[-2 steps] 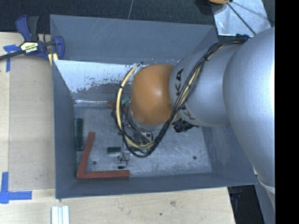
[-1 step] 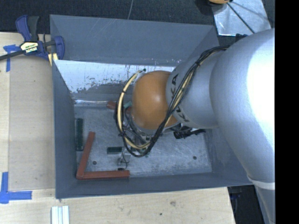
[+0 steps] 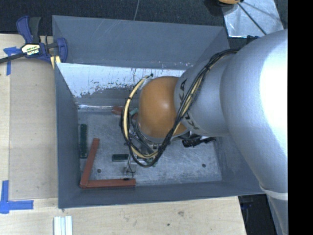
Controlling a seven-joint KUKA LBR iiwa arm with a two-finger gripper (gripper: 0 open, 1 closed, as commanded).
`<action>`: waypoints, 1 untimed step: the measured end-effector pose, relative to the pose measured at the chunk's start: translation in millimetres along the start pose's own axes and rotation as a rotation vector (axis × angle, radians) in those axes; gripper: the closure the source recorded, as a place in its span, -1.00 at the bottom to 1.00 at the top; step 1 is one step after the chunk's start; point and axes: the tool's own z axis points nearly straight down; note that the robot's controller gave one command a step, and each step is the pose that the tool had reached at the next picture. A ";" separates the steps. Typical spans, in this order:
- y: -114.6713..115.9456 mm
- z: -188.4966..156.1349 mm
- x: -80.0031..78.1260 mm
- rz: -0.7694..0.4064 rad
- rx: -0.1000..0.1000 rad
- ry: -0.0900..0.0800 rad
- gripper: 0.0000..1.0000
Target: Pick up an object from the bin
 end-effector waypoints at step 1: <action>0.2 1.6 -2.6 0.000 -0.001 -0.003 -1.00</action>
Offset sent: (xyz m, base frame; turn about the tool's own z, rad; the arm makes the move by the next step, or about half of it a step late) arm 0.0000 0.0000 0.0000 0.0000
